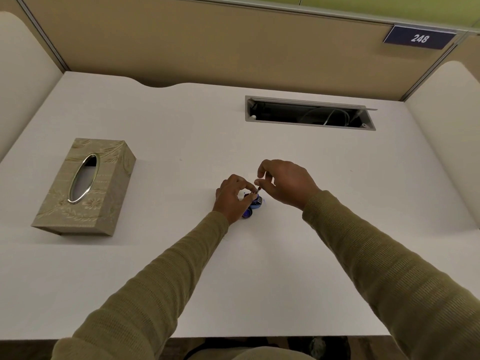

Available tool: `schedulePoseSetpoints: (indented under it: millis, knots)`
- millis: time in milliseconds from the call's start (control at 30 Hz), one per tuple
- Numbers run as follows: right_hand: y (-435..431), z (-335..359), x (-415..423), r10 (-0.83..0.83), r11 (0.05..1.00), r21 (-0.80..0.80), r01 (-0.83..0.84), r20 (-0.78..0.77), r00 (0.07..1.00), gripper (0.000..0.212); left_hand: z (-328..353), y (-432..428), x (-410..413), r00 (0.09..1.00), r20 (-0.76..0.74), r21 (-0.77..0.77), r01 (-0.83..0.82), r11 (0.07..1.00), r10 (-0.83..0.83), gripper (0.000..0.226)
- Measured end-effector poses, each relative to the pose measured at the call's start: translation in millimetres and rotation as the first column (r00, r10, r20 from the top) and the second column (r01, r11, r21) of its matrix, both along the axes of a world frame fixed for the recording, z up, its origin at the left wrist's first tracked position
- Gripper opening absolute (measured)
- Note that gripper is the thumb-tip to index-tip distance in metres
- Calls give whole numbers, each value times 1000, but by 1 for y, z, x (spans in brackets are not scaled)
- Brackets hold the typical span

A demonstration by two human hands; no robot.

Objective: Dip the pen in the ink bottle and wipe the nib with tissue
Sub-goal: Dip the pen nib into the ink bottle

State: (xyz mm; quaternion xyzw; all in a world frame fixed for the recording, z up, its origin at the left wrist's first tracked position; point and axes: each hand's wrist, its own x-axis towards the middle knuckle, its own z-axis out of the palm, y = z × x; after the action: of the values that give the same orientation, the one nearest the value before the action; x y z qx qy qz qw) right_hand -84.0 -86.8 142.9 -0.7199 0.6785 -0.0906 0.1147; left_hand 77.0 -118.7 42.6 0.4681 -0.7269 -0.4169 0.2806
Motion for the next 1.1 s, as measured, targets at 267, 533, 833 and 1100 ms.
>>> schedulePoseSetpoints:
  millis: [267,533,833,1100]
  knots:
    - [1,-6,-3,-9,999,32,8,12,1000,13,1,-1,0,1000,-6,14,4,1000,-4,9]
    - [3,-5,1,-44,999,-3,44,-14,999,13,1,2,1,1000,-23,3,1,1000,-1,12]
    - [6,-2,1,-10,1000,-19,10,-19,1000,13,1,1,2,1000,-8,-1,2,1000,-2,16]
    - [6,-1,2,-9,999,-34,8,-25,1000,15,0,1,2,1000,-16,-1,2,1000,-2,16]
